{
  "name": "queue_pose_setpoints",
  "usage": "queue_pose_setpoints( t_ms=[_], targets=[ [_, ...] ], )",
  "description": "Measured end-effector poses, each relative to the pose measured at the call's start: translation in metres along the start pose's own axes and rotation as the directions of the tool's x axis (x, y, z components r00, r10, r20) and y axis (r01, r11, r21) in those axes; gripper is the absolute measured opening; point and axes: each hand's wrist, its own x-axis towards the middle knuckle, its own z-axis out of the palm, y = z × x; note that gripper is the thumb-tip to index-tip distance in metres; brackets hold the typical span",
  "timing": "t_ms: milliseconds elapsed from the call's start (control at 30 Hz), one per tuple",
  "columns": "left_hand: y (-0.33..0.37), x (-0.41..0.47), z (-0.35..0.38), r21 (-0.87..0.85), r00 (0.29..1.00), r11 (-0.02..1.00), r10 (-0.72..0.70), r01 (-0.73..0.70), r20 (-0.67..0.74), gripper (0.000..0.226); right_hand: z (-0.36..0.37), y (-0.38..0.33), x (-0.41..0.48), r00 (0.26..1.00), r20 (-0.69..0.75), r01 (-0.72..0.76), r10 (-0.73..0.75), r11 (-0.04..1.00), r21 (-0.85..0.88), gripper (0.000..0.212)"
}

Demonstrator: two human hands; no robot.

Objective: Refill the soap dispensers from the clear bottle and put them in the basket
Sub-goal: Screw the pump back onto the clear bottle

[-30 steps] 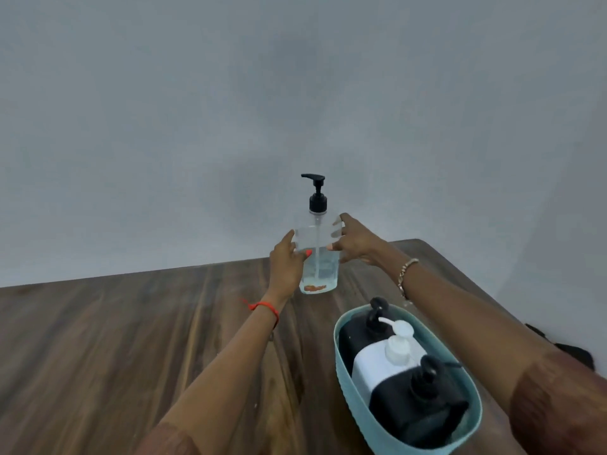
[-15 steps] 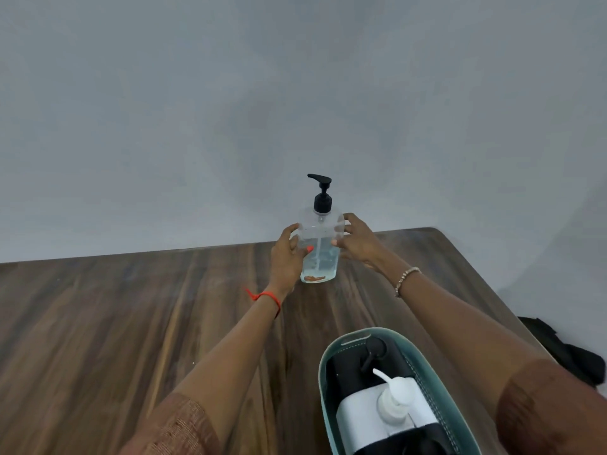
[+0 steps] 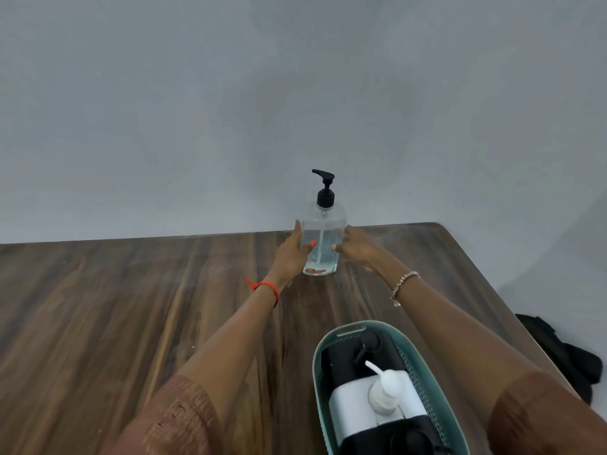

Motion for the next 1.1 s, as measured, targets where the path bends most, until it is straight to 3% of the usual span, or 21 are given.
queue_pose_setpoints(
  t_ms=[100, 233, 333, 400, 567, 767, 967, 1100],
  targets=[
    [0.01, -0.036, -0.003, -0.056, 0.992, 0.991, -0.125, 0.125, 0.007, 0.067, -0.012, 0.012, -0.036, 0.988, 0.091, -0.118, 0.122, 0.992, -0.041, 0.026],
    [0.006, -0.101, -0.003, -0.178, 0.969, 0.953, -0.245, 0.246, 0.025, 0.073, -0.031, 0.041, -0.106, 0.975, 0.165, -0.186, 0.147, 0.95, 0.251, 0.039],
    [0.003, -0.151, 0.004, -0.263, 0.942, 0.904, -0.316, 0.336, 0.116, 0.074, -0.029, 0.062, -0.157, 0.966, 0.218, -0.211, 0.136, 0.906, 0.366, 0.047],
    [0.005, -0.182, 0.012, -0.286, 0.935, 0.891, -0.321, 0.352, 0.151, 0.074, -0.022, 0.075, -0.181, 0.971, 0.183, -0.221, 0.151, 0.858, 0.464, 0.051],
    [-0.001, -0.239, 0.036, -0.283, 0.9, 0.861, -0.363, 0.423, 0.242, 0.08, -0.002, 0.1, -0.235, 0.955, -0.012, -0.24, 0.297, 0.794, 0.558, 0.027],
    [-0.023, -0.27, 0.059, -0.256, 0.918, 0.897, -0.29, 0.36, 0.272, 0.074, 0.027, 0.104, -0.27, 0.881, -0.291, -0.198, 0.374, 0.849, 0.49, 0.03],
    [-0.022, -0.277, 0.028, -0.245, 0.954, 0.931, -0.228, 0.272, 0.192, 0.049, 0.068, 0.086, -0.29, 0.835, -0.407, -0.132, 0.371, 0.852, 0.507, 0.03],
    [-0.026, -0.297, -0.012, -0.231, 0.97, 0.945, -0.206, 0.232, 0.133, 0.033, 0.109, 0.073, -0.291, 0.863, -0.377, -0.1, 0.337, 0.845, 0.526, 0.03]
  ],
)
